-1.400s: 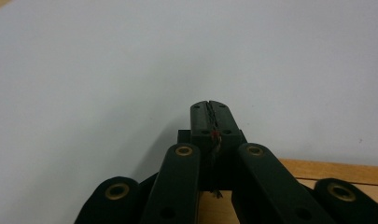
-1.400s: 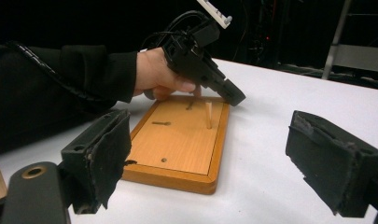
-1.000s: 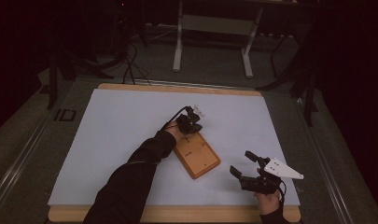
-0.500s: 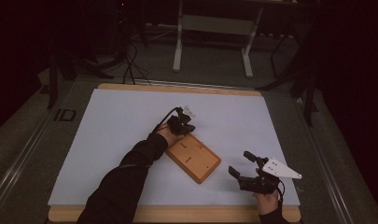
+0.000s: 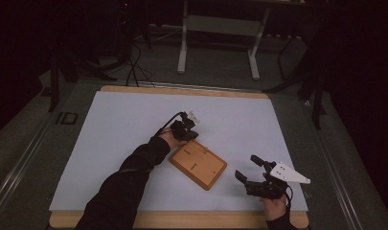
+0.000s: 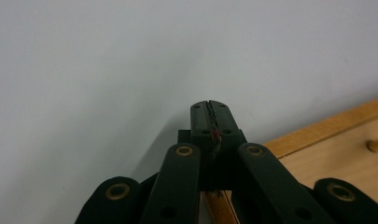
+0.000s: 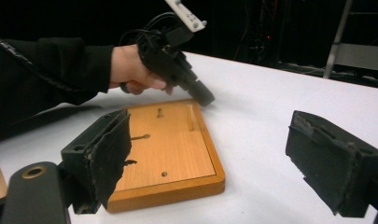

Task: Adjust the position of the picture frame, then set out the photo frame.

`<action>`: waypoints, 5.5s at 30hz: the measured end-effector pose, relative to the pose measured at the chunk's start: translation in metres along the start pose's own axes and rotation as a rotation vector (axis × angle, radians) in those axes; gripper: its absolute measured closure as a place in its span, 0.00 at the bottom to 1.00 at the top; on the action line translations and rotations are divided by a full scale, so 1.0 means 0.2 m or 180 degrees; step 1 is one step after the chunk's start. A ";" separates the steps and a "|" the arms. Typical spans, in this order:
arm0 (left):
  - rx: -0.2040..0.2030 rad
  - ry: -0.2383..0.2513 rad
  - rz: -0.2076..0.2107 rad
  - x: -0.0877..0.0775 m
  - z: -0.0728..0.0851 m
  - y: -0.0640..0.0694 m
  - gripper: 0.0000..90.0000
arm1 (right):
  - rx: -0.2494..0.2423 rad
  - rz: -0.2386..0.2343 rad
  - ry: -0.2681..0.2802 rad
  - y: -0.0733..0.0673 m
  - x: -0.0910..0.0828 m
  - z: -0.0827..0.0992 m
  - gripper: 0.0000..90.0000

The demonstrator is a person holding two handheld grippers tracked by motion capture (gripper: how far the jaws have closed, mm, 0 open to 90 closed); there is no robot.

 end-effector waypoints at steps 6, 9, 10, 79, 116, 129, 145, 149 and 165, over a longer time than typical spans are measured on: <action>-0.0019 0.0057 0.0054 -0.06 0.05 0.03 1.00 | 0.0011 -0.0012 -0.0015 0.00 0.01 0.00 0.15; -0.0041 0.0028 0.0069 -0.07 0.08 0.04 1.00 | 0.0007 -0.0021 -0.0027 -0.01 0.02 0.00 0.15; -0.0050 0.0024 0.0066 -0.07 0.08 0.04 1.00 | 0.0008 -0.0020 -0.0029 -0.01 0.02 0.00 0.15; 0.0079 0.0258 0.0493 -0.41 0.27 0.42 0.83 | -0.0001 -0.0026 -0.0092 -0.02 0.05 0.02 0.15; 0.0191 0.0287 0.0474 -0.18 0.17 0.50 0.90 | 0.0026 -0.0089 -0.0177 -0.04 0.07 0.04 0.15; 0.0169 0.0201 0.0482 -0.18 0.16 0.49 0.94 | -0.0002 -0.0136 -0.0215 -0.06 0.09 0.04 0.15; 0.0020 0.0111 0.0708 -0.17 0.14 0.46 0.94 | -0.0682 -0.0634 -0.0688 -0.23 0.09 0.07 0.13; -0.0078 0.0090 0.0788 -0.17 0.14 0.45 0.94 | -0.0774 -0.0781 -0.0728 -0.26 0.07 0.08 0.13; -0.0245 0.0037 0.0965 -0.16 0.13 0.43 0.94 | -0.2156 -0.0519 -0.1192 -0.33 0.04 0.20 0.26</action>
Point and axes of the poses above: each handheld gripper's, and its own axes: x roughly forward along the jaws, z roughly out of its underside, y roughly to its right, the point moved 9 cm from there along x, roughly forward along the jaws, and after that the axes turned 11 degrees about -x, right-handed, at the moved point
